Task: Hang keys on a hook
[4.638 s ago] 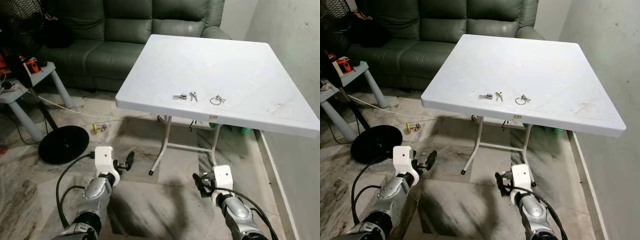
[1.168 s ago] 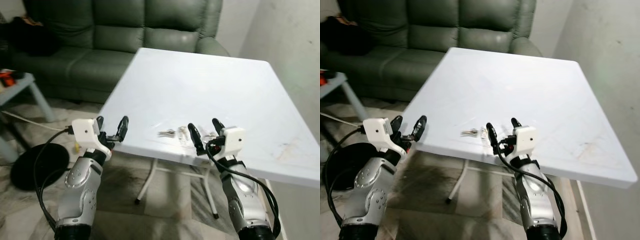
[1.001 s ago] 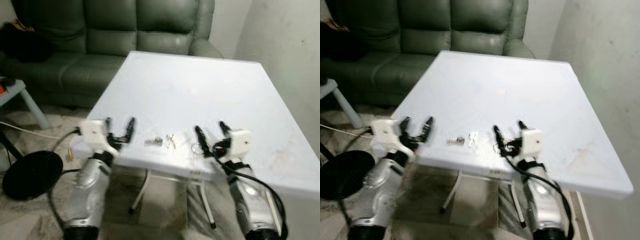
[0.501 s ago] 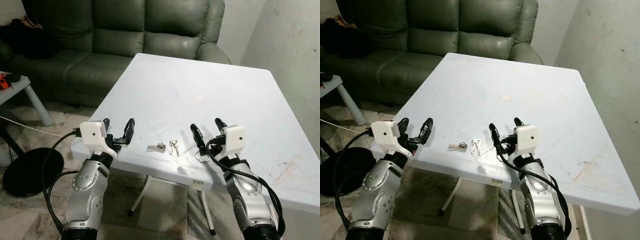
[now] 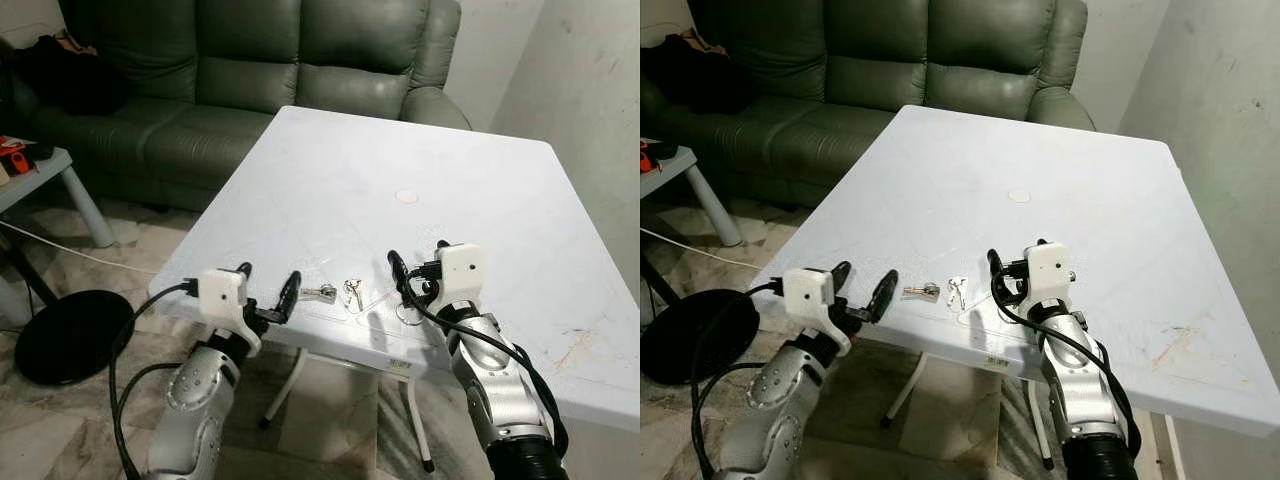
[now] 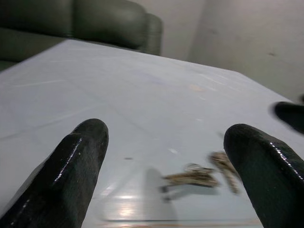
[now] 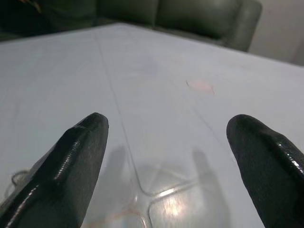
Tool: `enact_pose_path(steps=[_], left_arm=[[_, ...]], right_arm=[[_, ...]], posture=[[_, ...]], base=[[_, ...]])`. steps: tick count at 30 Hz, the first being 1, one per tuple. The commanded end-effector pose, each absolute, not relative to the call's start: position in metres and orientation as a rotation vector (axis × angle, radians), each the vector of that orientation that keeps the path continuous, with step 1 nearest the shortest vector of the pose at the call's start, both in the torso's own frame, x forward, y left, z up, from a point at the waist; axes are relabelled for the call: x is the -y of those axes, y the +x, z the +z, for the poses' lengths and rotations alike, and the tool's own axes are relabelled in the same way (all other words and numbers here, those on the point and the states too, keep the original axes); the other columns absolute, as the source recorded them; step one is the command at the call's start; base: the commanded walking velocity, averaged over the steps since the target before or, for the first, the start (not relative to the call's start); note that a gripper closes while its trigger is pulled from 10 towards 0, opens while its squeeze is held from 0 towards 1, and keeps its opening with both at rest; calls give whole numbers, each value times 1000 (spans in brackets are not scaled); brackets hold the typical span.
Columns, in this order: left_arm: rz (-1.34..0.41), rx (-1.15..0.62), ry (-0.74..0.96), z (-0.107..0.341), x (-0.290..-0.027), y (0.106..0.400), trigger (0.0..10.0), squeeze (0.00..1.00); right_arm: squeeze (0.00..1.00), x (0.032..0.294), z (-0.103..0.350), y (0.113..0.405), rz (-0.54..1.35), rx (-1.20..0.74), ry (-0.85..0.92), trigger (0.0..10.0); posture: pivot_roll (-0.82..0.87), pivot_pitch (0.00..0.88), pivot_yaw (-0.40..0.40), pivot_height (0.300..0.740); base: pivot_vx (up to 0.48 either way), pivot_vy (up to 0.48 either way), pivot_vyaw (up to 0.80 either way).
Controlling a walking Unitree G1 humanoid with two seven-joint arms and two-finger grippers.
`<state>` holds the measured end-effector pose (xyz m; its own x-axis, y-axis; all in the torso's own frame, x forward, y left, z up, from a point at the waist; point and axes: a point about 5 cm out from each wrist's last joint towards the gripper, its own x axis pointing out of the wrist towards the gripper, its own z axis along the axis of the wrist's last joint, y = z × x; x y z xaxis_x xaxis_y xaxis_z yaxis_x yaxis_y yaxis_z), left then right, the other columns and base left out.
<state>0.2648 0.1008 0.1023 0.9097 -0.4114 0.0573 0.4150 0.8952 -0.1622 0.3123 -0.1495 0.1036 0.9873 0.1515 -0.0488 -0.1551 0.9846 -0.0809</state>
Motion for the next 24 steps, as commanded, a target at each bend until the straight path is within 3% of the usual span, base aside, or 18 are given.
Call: enact_pose_path(steps=[1, 11, 24], left_arm=[[-463, 41, -153, 107, -95, 262, 10000, 0], [-489, 40, -134, 108, -93, 260, 10000, 0], [-510, 47, -130, 112, -92, 261, 10000, 0]], right_arm=[[0, 150, 103, 313, 135, -65, -89, 10000], [0, 167, 82, 300, 159, -139, -158, 10000], [0, 163, 71, 288, 205, -171, -173, 10000]], posture=[[23, 0, -73, 715], [22, 0, -73, 715], [8, 0, -56, 715]], base=[[0, 0, 0], [0, 0, 0], [0, 0, 0]])
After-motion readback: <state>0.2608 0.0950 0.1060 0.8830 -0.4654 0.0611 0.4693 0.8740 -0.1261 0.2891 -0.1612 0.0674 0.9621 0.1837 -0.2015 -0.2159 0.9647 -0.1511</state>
